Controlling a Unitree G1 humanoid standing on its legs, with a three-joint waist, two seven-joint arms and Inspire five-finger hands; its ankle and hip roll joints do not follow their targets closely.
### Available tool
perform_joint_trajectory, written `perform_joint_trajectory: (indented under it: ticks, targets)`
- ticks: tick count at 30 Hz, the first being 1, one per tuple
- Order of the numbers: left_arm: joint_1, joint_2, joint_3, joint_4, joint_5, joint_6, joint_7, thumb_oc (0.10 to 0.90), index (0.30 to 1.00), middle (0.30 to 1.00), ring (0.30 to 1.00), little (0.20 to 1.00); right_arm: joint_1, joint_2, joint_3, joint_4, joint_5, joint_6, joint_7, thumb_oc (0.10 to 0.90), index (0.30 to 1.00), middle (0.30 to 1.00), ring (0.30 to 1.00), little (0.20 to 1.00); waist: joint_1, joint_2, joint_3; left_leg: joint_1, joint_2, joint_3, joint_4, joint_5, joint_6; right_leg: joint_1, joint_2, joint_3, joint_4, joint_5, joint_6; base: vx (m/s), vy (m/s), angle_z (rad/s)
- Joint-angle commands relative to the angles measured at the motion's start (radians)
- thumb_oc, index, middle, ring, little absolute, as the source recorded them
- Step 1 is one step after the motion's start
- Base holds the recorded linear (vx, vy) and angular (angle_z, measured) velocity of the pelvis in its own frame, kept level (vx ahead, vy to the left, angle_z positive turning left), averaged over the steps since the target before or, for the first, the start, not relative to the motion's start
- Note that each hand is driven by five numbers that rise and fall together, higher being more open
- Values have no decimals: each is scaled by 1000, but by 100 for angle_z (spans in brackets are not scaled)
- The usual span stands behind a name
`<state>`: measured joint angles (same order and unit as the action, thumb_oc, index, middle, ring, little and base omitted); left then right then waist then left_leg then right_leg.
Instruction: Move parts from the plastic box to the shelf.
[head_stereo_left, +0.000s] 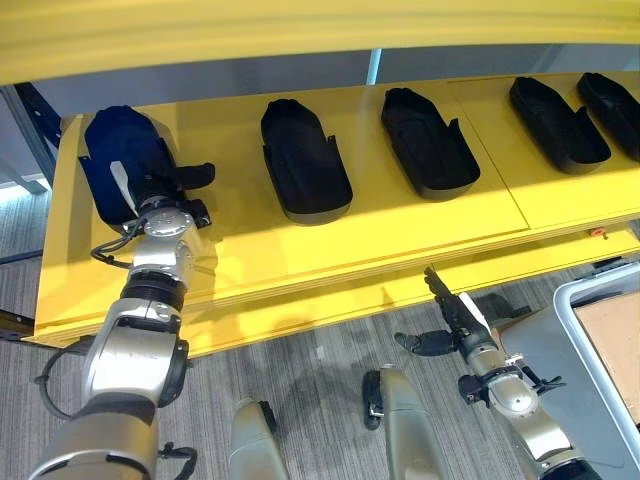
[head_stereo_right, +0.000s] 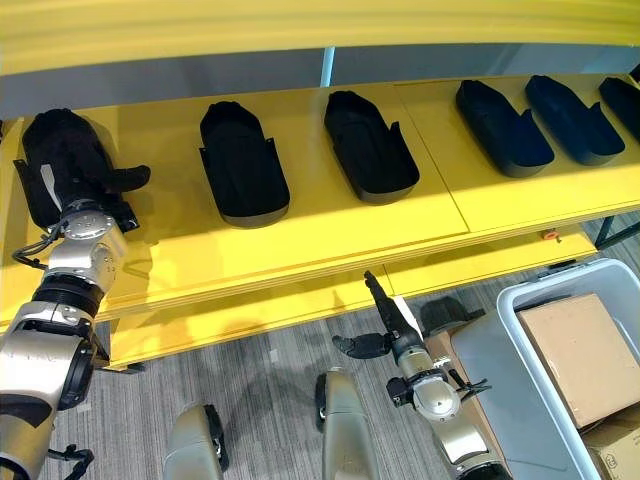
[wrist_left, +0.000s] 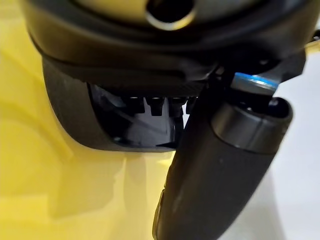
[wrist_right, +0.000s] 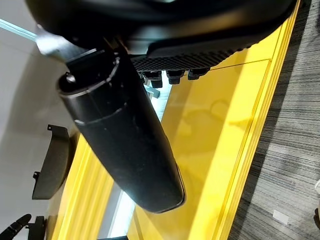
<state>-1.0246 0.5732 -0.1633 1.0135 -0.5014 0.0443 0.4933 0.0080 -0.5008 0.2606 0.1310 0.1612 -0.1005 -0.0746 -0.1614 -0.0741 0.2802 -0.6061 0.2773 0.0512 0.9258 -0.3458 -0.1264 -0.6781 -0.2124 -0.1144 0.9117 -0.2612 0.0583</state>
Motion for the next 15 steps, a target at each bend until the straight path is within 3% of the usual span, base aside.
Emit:
perform_joint_trajectory:
  ticks: [1, 7, 15]
  targets:
    - [-134, 10, -9, 38, 46, -14, -62, 900, 1000, 1000, 1000, 1000, 3, -45, -46, -78, 23, -86, -13, 900, 1000, 1000, 1000, 1000, 9, 14, -51, -14, -3, -66, -62, 66, 30, 109, -40, 30, -59, -37, 69, 0, 0, 0]
    - [-143, -3, -24, 94, 83, 22, -105, 900, 1000, 1000, 1000, 1000, 6, -39, -50, -74, 33, -77, -4, 900, 1000, 1000, 1000, 1000, 14, 14, -46, -14, -8, -71, -64, 66, 31, 114, -41, 28, -57, -39, 70, 0, 0, 0]
    - [-114, -2, -46, 54, 178, 42, -112, 900, 1000, 1000, 1000, 1000, 7, -37, -64, -77, 25, -73, 1, 900, 1000, 1000, 1000, 1000, 20, 14, -39, -30, -16, -71, -71, 94, 38, 101, -42, 25, -61, -18, 61, -28, -3, 0]
